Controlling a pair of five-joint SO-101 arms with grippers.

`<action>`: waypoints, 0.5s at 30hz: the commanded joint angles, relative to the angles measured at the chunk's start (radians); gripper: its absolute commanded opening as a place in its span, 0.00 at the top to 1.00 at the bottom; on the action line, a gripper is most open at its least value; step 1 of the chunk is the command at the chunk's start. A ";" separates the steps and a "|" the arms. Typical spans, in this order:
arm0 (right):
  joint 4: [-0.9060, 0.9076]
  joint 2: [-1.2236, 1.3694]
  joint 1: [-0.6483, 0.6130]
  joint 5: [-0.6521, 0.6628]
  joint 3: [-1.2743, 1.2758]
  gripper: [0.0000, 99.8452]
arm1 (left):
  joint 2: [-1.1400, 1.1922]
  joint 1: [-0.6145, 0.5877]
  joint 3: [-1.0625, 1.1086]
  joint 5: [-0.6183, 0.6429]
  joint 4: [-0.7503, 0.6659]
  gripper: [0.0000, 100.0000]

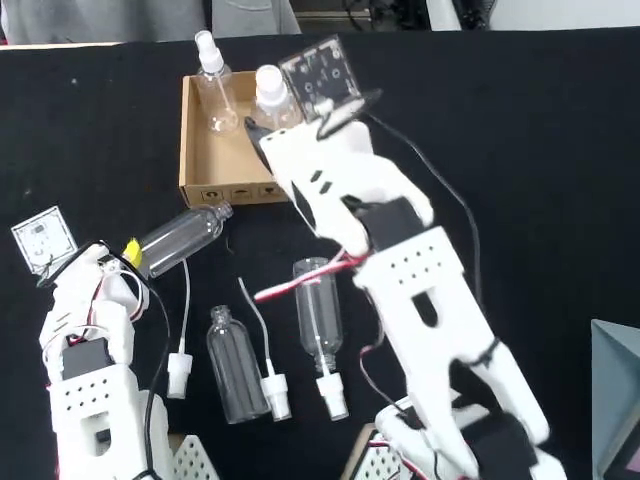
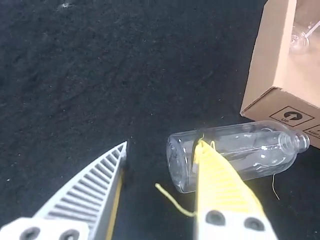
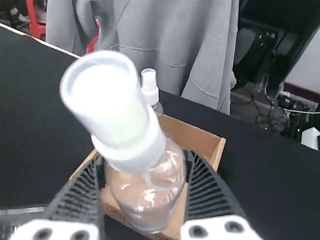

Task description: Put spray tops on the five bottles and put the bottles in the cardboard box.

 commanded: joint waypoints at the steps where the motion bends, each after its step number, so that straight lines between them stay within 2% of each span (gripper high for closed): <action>1: -0.008 0.050 0.029 -0.075 -0.124 0.99 | -0.018 -0.007 -0.016 -0.006 -0.025 0.80; 5: -0.008 0.137 0.029 -0.147 -0.189 0.99 | -0.018 -0.007 -0.015 -0.006 -0.028 0.80; 9: -0.015 0.219 0.028 -0.153 -0.246 0.99 | -0.018 -0.007 -0.015 -0.006 -0.028 0.80; 15: -0.157 0.309 0.028 -0.152 -0.260 0.99 | -0.018 -0.005 -0.015 -0.006 -0.028 0.80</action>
